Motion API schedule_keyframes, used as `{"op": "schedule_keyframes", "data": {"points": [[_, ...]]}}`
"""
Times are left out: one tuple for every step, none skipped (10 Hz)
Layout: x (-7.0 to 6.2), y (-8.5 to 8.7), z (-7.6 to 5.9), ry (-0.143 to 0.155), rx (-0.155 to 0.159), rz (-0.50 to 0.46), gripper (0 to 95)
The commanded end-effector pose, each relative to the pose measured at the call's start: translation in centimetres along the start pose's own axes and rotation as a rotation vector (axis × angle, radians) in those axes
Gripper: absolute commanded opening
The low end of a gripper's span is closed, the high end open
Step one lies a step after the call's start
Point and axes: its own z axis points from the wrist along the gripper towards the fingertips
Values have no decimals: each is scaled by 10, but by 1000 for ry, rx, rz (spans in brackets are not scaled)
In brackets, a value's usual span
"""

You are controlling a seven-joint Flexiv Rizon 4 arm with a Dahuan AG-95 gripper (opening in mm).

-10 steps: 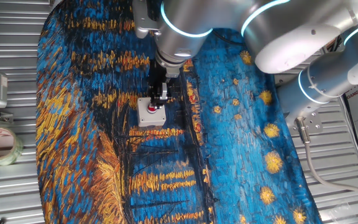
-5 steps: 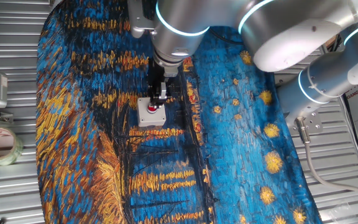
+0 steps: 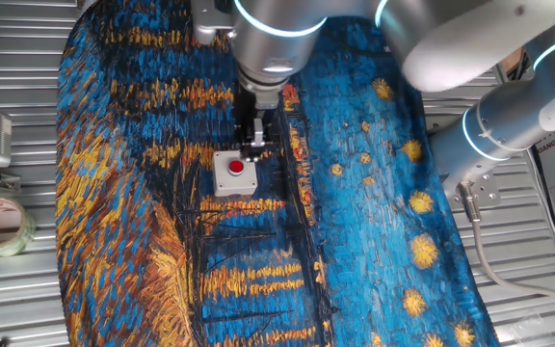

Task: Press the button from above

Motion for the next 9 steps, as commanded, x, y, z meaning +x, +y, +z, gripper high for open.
{"op": "schedule_keyframes", "data": {"points": [[3,2,-6,6,2,-1,380],[5,4,-12,23,5,-2,380],[7,4,-15,28,1,-7,380],[9,3,-17,33,-2,-17,380],[10,3,-19,39,-2,-25,380],[10,3,-19,42,-1,-36,380],[10,3,-19,44,-2,-38,380],[10,3,-19,45,-5,-40,380],[10,3,-19,51,-7,-40,380]]}}
